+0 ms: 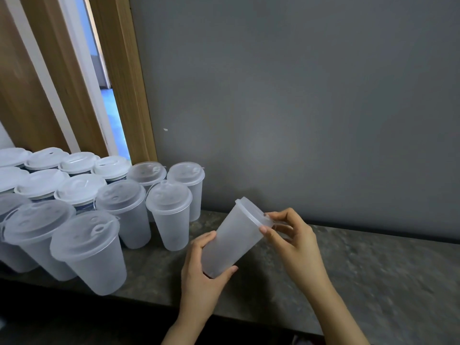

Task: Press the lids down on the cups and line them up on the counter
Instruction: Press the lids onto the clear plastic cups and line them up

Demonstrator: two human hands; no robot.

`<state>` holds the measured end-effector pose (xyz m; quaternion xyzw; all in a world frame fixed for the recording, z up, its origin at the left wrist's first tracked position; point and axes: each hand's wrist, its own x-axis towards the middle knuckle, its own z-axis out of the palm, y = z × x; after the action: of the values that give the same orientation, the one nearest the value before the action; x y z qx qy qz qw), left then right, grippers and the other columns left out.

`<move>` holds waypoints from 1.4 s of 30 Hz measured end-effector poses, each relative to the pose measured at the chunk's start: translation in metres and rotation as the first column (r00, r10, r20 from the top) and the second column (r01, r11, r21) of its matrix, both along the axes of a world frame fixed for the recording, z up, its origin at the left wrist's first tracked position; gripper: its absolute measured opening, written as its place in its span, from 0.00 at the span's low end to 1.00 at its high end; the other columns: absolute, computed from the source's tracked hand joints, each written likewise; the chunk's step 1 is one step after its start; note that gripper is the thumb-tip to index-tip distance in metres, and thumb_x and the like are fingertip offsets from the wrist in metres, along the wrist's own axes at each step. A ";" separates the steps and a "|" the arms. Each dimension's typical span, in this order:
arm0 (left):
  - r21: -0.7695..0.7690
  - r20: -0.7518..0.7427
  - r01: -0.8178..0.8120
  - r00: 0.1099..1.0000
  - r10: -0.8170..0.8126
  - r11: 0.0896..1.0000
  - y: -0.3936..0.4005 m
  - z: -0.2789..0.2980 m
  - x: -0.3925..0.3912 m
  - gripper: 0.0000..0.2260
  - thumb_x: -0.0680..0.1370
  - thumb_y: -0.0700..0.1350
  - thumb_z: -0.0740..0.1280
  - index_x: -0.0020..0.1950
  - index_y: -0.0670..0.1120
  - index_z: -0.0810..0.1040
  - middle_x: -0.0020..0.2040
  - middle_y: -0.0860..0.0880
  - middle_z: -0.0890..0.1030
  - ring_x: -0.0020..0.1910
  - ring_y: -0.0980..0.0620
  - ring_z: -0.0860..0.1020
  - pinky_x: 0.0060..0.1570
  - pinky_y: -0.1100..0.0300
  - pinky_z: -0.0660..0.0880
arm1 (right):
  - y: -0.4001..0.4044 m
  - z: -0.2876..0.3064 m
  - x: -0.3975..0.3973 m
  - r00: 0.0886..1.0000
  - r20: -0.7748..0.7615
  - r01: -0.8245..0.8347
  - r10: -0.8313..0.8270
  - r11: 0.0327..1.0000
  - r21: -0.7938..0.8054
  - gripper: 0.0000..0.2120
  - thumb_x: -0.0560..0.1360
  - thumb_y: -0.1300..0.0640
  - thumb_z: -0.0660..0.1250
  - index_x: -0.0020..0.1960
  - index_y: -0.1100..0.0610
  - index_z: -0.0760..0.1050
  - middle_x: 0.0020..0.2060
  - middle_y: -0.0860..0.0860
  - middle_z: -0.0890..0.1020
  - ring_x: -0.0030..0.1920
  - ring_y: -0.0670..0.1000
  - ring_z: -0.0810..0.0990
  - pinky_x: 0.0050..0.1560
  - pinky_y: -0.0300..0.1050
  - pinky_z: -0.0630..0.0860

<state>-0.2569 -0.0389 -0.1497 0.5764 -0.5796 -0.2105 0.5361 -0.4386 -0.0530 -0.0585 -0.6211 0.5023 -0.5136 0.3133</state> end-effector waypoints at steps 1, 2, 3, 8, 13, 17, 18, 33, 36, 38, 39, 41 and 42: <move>-0.001 0.004 0.004 1.000 -0.004 1.000 -0.001 0.000 0.000 0.41 0.60 0.48 0.83 0.60 0.75 0.63 0.59 0.77 0.66 0.61 0.75 0.65 0.42 0.81 0.69 | 0.000 0.000 0.001 1.000 0.025 0.006 -0.007 1.000 0.007 0.06 0.75 0.55 0.73 0.48 0.50 0.76 0.54 0.43 0.83 0.58 0.49 0.81 0.53 0.50 0.82; 0.000 -0.001 0.014 1.000 -0.014 1.000 -0.001 0.001 0.000 0.40 0.60 0.51 0.82 0.60 0.75 0.62 0.59 0.77 0.65 0.61 0.75 0.65 0.42 0.81 0.69 | 0.001 0.000 0.002 0.999 0.045 0.009 -0.010 1.000 0.010 0.06 0.75 0.56 0.73 0.47 0.51 0.76 0.54 0.44 0.83 0.58 0.51 0.81 0.54 0.53 0.82; 0.003 -0.015 0.029 0.999 -0.029 1.000 -0.001 0.001 0.000 0.38 0.60 0.55 0.81 0.60 0.76 0.62 0.58 0.78 0.65 0.60 0.76 0.65 0.42 0.81 0.70 | 0.001 0.000 0.002 0.998 0.061 0.010 -0.010 1.000 0.005 0.06 0.75 0.57 0.73 0.47 0.51 0.76 0.54 0.45 0.83 0.58 0.51 0.81 0.55 0.53 0.82; -0.014 -0.067 0.149 0.986 -0.150 0.989 0.003 -0.001 0.000 0.23 0.70 0.69 0.66 0.63 0.73 0.63 0.62 0.71 0.69 0.61 0.64 0.73 0.49 0.63 0.80 | -0.005 -0.001 -0.006 0.993 0.118 -0.008 0.007 1.000 0.004 0.05 0.76 0.62 0.71 0.47 0.55 0.77 0.50 0.46 0.85 0.53 0.50 0.83 0.53 0.50 0.82; -0.041 -0.027 0.123 0.992 -0.124 0.992 0.003 -0.003 -0.001 0.27 0.70 0.65 0.71 0.66 0.68 0.65 0.66 0.70 0.68 0.66 0.64 0.69 0.59 0.51 0.78 | -0.009 -0.007 -0.006 0.985 0.171 -0.004 -0.012 0.996 0.093 0.11 0.74 0.52 0.73 0.51 0.55 0.75 0.56 0.47 0.83 0.58 0.49 0.82 0.58 0.56 0.81; -0.047 -0.014 0.046 0.999 -0.047 0.998 0.004 -0.004 -0.001 0.37 0.66 0.48 0.80 0.65 0.71 0.65 0.66 0.73 0.67 0.66 0.71 0.64 0.63 0.54 0.74 | -0.006 -0.007 -0.002 0.980 0.181 0.061 -0.088 0.987 0.150 0.28 0.61 0.34 0.72 0.52 0.52 0.72 0.57 0.44 0.80 0.57 0.46 0.81 0.51 0.47 0.82; -0.053 -0.011 0.040 0.999 -0.041 0.998 0.004 -0.004 -0.001 0.38 0.65 0.47 0.81 0.65 0.71 0.65 0.66 0.73 0.67 0.66 0.72 0.64 0.62 0.56 0.73 | -0.005 -0.006 -0.001 0.983 0.157 0.070 -0.096 0.984 0.166 0.31 0.59 0.32 0.71 0.53 0.50 0.71 0.56 0.43 0.79 0.55 0.44 0.80 0.47 0.42 0.81; -0.018 -0.262 0.306 0.917 -0.300 0.952 0.001 0.006 0.002 0.24 0.70 0.68 0.68 0.64 0.69 0.70 0.62 0.66 0.74 0.63 0.59 0.75 0.52 0.65 0.77 | -0.011 -0.019 -0.007 0.937 0.323 0.091 -0.135 0.985 0.149 0.24 0.66 0.42 0.74 0.57 0.50 0.75 0.58 0.46 0.79 0.60 0.48 0.79 0.55 0.47 0.81; -0.012 -0.321 0.292 0.905 -0.280 0.956 0.001 0.007 0.004 0.27 0.66 0.67 0.73 0.63 0.69 0.71 0.62 0.66 0.74 0.63 0.59 0.75 0.54 0.62 0.78 | -0.015 -0.021 -0.005 0.947 0.314 0.027 -0.073 0.988 0.149 0.25 0.68 0.42 0.73 0.61 0.50 0.75 0.59 0.47 0.78 0.58 0.48 0.80 0.46 0.40 0.83; 0.000 -0.305 0.260 0.920 -0.248 0.966 0.001 0.004 0.004 0.29 0.66 0.55 0.79 0.63 0.68 0.71 0.62 0.66 0.75 0.63 0.60 0.74 0.56 0.60 0.78 | -0.017 -0.021 -0.004 0.956 0.290 -0.009 -0.047 0.982 0.189 0.31 0.65 0.39 0.72 0.64 0.49 0.73 0.58 0.46 0.77 0.56 0.47 0.80 0.43 0.39 0.82; 0.007 -0.280 0.240 0.932 -0.229 0.971 0.002 0.003 0.003 0.31 0.66 0.48 0.80 0.63 0.69 0.71 0.62 0.66 0.75 0.64 0.61 0.74 0.57 0.60 0.78 | -0.017 -0.021 -0.003 0.962 0.268 -0.008 -0.048 0.979 0.203 0.31 0.64 0.37 0.71 0.64 0.48 0.72 0.57 0.45 0.77 0.55 0.47 0.80 0.42 0.39 0.81; 0.009 -0.232 0.216 0.950 -0.208 0.976 0.002 0.002 0.003 0.34 0.65 0.40 0.80 0.61 0.69 0.72 0.62 0.67 0.75 0.64 0.63 0.73 0.58 0.62 0.77 | -0.019 -0.022 -0.002 0.968 0.244 0.012 -0.065 0.977 0.213 0.29 0.63 0.34 0.69 0.61 0.44 0.72 0.55 0.44 0.77 0.54 0.46 0.79 0.43 0.39 0.81; -0.005 -0.221 0.215 0.952 -0.211 0.977 0.002 0.001 0.003 0.35 0.65 0.38 0.80 0.61 0.67 0.73 0.62 0.66 0.75 0.65 0.62 0.73 0.58 0.63 0.77 | -0.020 -0.023 -0.002 0.968 0.243 0.016 -0.070 0.976 0.215 0.29 0.63 0.33 0.69 0.60 0.43 0.72 0.55 0.43 0.77 0.54 0.46 0.79 0.44 0.40 0.80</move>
<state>-0.2534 -0.0371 -0.1487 0.4888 -0.5732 -0.3352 0.5658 -0.4402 -0.0729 -0.0818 -0.5038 0.5242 -0.5378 0.4269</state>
